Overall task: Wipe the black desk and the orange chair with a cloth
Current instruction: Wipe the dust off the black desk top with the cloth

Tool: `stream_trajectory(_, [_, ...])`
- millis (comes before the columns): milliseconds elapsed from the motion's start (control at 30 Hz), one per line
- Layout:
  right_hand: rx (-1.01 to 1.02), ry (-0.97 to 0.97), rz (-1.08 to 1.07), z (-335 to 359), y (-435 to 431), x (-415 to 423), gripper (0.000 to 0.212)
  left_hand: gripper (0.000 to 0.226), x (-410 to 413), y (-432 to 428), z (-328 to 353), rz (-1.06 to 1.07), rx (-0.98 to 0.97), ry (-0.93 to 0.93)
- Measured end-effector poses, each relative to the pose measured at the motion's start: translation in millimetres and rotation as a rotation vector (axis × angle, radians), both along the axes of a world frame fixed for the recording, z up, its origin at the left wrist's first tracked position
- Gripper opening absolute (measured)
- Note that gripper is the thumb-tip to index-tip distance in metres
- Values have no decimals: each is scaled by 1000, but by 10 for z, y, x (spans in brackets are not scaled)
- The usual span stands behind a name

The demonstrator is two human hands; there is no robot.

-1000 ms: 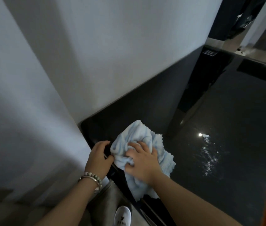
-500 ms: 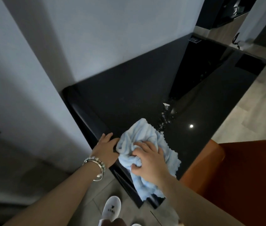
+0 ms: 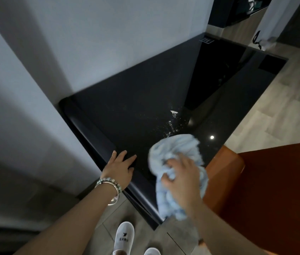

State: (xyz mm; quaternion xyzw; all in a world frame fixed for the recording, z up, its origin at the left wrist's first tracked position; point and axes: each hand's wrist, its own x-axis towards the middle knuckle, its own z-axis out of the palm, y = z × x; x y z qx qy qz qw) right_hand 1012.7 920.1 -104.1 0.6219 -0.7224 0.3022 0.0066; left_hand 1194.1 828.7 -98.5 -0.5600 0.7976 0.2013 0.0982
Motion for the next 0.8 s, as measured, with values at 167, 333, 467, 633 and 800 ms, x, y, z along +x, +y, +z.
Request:
stream_trajectory(167, [152,244,192,-116,67,117,44,56,6,-11,-75,-41,-30,-52])
stream_trajectory(333, [179,184,-9,-44,-77,89,49,51,-91,104,4,72,-33,24])
stream_trajectory(467, [188,292,187,-95,-67,90,50,53,-133,146,60,114,-37,33])
stream_trajectory(633, [153,166,-46,53,-389,-326,43,50,-190,49,91,54,-68,54])
stream_trajectory(800, [201,-11,-473,134,-549,-729,49,59,-295,-255,91,11,-68,65])
